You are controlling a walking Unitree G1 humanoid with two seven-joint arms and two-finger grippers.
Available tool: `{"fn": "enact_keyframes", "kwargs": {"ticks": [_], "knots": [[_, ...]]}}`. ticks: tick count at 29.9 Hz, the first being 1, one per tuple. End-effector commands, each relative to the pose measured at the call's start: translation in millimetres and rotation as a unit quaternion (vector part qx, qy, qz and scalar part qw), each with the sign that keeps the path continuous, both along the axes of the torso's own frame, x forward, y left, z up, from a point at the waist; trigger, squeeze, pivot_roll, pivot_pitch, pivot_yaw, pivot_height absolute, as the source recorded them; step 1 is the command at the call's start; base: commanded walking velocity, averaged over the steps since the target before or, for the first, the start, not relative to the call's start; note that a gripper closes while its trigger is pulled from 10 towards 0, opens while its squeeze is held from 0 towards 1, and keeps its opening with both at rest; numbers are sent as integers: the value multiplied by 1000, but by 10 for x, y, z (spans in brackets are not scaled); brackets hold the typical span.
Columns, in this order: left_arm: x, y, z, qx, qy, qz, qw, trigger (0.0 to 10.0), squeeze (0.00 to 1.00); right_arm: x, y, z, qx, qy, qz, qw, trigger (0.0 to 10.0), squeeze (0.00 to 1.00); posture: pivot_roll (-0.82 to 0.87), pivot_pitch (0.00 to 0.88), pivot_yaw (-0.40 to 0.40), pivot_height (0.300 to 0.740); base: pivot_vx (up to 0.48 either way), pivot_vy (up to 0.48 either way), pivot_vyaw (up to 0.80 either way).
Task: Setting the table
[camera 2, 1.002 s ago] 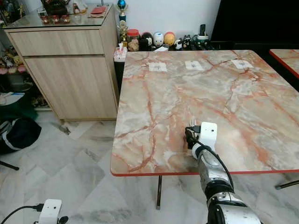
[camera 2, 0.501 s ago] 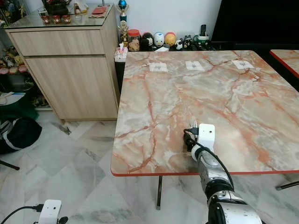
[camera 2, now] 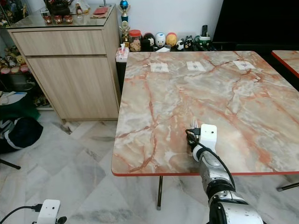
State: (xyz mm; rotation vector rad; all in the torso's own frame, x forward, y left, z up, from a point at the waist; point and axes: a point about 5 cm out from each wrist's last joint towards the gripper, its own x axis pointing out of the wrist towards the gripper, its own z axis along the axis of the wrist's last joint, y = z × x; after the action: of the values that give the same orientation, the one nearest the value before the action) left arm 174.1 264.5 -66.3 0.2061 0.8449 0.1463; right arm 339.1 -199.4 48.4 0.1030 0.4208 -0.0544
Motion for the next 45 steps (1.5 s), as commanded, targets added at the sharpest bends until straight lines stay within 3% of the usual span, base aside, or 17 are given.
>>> {"fn": "enact_keyframes", "kwargs": {"ticks": [1,24,27,32,34,35,36,37,42,45], "knots": [[-33,7,-15,-1,8,-3,1000,10000,0,-51,62,-98,10,27,7,1000,0,0,188,1,-18,740,0,0,0],[-32,-1,-17,-4,8,-5,1000,10000,0,-80,65,-131,12,27,2,1000,0,0,187,4,-16,740,0,0,0],[-35,-3,-19,-4,9,-4,1000,10000,0,-36,50,-43,5,-15,-10,1000,0,0,188,4,-19,740,0,0,0],[-37,-1,-19,-4,7,-2,1000,10000,0,30,72,211,19,-137,-25,990,0,0,186,5,-24,740,0,0,0],[-39,-2,-20,-4,7,-2,1000,10000,0,24,76,237,23,-152,-27,988,0,0,184,5,-24,740,0,0,0],[-41,-3,-21,-4,7,-2,1000,10000,0,11,73,256,18,-164,-29,986,4471,0,184,5,-24,740,0,0,0],[-42,-5,-22,-5,7,-2,1000,10000,0,0,72,269,15,-173,-31,984,4471,0,181,4,-24,740,0,0,0],[-46,-8,-24,-5,8,-2,1000,10000,0,-31,57,303,7,-192,-37,981,10000,0,180,4,-24,740,0,0,0],[-67,-13,-36,-6,12,-5,1000,10000,0,-180,74,557,1,-275,-54,960,10000,0,159,3,-23,740,0,0,0],[-90,-23,-51,-5,19,-10,1000,10000,0,-300,196,705,-27,-318,-37,947,10000,0,149,0,-21,740,0,0,0]]}}
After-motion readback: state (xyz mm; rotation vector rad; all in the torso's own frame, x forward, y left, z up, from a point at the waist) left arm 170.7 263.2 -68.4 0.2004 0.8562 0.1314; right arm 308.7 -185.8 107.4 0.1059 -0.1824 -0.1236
